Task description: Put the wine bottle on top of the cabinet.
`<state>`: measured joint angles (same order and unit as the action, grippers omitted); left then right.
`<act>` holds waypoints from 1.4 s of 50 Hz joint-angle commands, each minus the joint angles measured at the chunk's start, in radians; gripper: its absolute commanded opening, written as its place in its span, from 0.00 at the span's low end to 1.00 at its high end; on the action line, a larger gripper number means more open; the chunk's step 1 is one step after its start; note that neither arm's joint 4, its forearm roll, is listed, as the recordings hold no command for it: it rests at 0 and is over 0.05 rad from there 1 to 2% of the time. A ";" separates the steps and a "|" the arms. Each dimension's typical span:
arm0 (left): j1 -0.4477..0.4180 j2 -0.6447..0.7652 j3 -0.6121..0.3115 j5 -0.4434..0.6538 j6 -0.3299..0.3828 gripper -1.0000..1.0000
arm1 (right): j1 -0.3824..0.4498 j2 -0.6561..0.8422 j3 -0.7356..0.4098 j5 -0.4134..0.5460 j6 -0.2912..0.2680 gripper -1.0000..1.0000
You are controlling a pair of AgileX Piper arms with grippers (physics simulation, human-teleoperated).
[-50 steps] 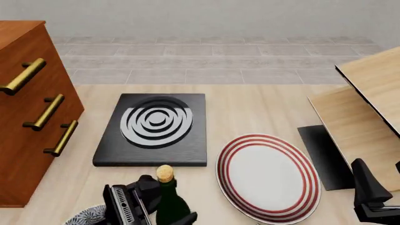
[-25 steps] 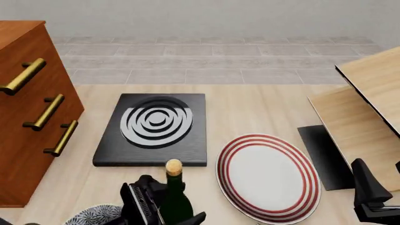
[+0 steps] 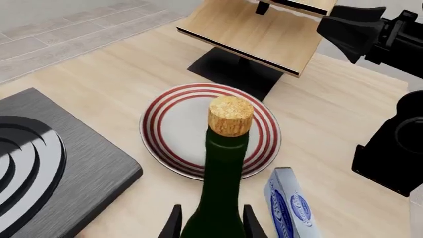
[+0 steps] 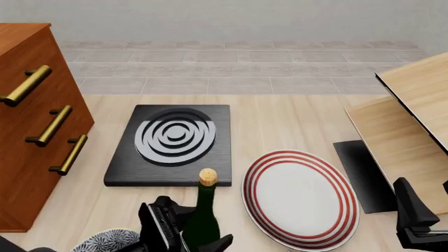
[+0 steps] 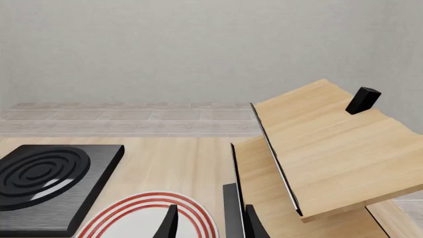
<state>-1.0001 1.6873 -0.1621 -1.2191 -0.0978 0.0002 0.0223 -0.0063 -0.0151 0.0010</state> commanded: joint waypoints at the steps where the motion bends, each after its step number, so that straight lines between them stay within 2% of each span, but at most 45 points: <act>1: -0.019 -0.048 0.032 0.001 0.008 0.00 | 0.000 -0.001 0.000 0.000 0.000 1.00; 9: -0.006 -0.118 0.059 0.006 -0.001 0.00 | 0.000 0.000 0.000 0.000 0.000 1.00; 20: 0.000 -0.223 0.064 0.074 -0.005 0.00 | 0.000 0.000 0.000 0.000 0.000 1.00; 34: 0.005 -0.466 0.033 0.286 0.000 0.00 | 0.000 0.000 0.000 0.000 0.000 1.00; 42: 0.004 -0.528 0.022 0.338 0.001 0.00 | 0.000 0.000 0.000 0.000 0.000 1.00; 53: -0.005 -0.692 -0.041 0.508 0.006 0.00 | 0.000 0.000 0.000 0.000 0.000 1.00; 70: 0.021 -0.844 -0.098 0.662 0.036 0.00 | 0.000 0.001 0.000 0.000 0.000 1.00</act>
<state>-0.9936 0.9360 -0.2229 -0.6428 -0.0942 0.0002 0.0224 -0.0063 -0.0152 0.0010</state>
